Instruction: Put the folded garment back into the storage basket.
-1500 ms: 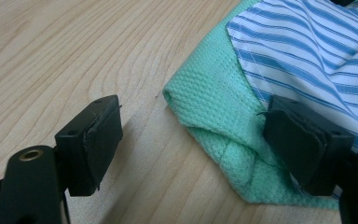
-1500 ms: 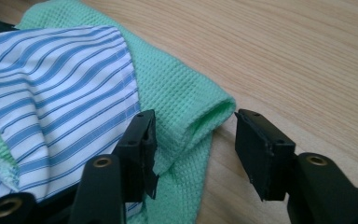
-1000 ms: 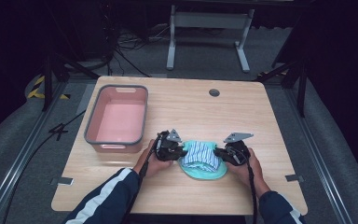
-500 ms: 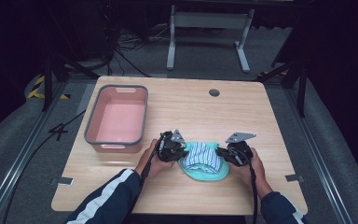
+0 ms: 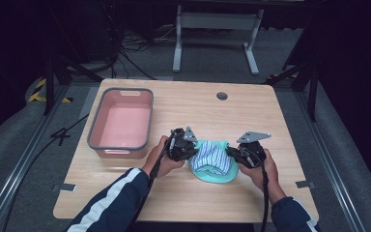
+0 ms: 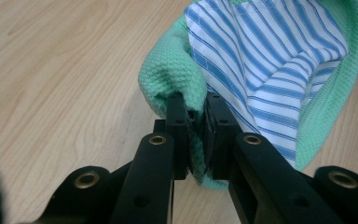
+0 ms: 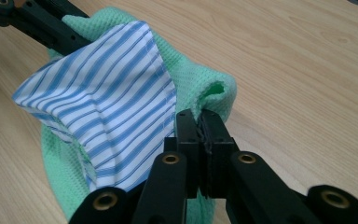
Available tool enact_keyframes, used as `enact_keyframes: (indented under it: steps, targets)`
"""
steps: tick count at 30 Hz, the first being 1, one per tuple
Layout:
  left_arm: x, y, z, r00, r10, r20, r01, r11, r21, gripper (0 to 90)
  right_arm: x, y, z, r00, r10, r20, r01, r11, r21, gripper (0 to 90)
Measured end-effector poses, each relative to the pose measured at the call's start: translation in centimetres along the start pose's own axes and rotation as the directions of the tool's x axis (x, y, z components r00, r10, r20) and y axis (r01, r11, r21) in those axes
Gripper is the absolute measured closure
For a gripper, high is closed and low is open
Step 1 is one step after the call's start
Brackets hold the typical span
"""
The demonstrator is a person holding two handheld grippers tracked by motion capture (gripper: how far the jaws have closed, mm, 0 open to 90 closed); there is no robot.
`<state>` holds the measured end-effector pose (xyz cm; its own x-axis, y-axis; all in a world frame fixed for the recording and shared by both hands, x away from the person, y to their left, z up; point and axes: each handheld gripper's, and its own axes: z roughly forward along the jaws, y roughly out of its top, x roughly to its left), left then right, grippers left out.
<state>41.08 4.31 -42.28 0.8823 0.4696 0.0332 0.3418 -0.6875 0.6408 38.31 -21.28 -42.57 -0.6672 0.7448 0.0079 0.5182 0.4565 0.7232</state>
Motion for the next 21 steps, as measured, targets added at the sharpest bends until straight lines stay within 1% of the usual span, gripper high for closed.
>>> enact_keyframes:
  steps: [1,2,3,4,5,6,7,8,9,15,17,19,21]
  targets:
    - [0.0,0.0,0.0,1.0,0.0,0.0,0.0,1.0,0.0,82.1,0.0,0.0,0.0,1.0,0.0,0.0,0.0,1.0,0.0,87.6]
    - [0.3,0.4,-0.5,0.9999,0.004,-0.014,-0.004,1.0,0.0,82.1,0.0,0.6,-0.1,1.0,-0.004,0.005,0.004,1.0,-0.001,87.7]
    - [0.3,0.4,-0.5,0.9999,0.004,-0.014,-0.004,1.0,0.0,82.1,0.0,0.6,-0.1,1.0,-0.004,0.005,0.004,1.0,-0.001,87.7]
    - [0.4,0.6,-0.7,0.9998,0.005,-0.02,-0.006,1.0,-0.005,82.1,0.1,1.0,-0.2,1.0,0.002,0.006,-0.002,1.0,-0.009,87.7]
    - [0.5,0.7,-1.0,0.9997,0.001,-0.025,-0.001,1.0,-0.009,82.2,0.1,1.3,-0.3,0.9999,-0.005,0.012,0.005,1.0,-0.012,87.7]
    - [0.7,0.8,-1.3,0.9993,0.008,-0.037,-0.008,0.9999,-0.012,82.2,0.2,1.6,-0.4,0.9998,-0.005,0.021,0.005,1.0,-0.018,87.7]
    - [0.9,0.9,-1.4,0.9991,0.001,-0.042,-0.001,0.9998,-0.02,82.2,0.2,1.9,-0.4,0.9997,-0.005,0.024,0.005,1.0,-0.02,87.7]
    - [1.1,0.9,-1.6,0.9992,-0.004,-0.039,0.003,0.9999,-0.017,82.2,0.3,2.5,-0.5,0.9997,-0.008,0.024,0.009,1.0,-0.023,87.8]
    - [1.3,0.9,-1.7,0.9989,-0.005,-0.046,0.004,0.9998,-0.018,82.2,0.3,2.5,-0.5,0.9997,-0.008,0.024,0.009,1.0,-0.023,87.8]
    - [2.2,0.8,-2.6,0.9979,-0.017,-0.063,0.015,0.9996,-0.022,82.2,0.5,4.0,-0.5,0.9997,-0.016,0.017,0.016,0.999,-0.037,87.7]
    - [2.5,0.7,-2.9,0.9975,-0.017,-0.068,0.017,0.9998,-0.012,82.2,0.7,4.4,-0.4,0.9998,-0.014,0.016,0.015,0.999,-0.04,87.8]
    - [2.7,0.7,-3.1,0.9971,-0.022,-0.073,0.021,0.9996,-0.022,82.2,0.8,4.7,-0.2,0.9998,-0.017,0.009,0.017,0.999,-0.042,87.8]
    - [2.9,0.7,-3.5,0.9965,-0.017,-0.081,0.015,0.9997,-0.019,82.2,1.0,5.1,-0.1,0.9998,-0.017,0.004,0.017,0.999,-0.041,87.8]
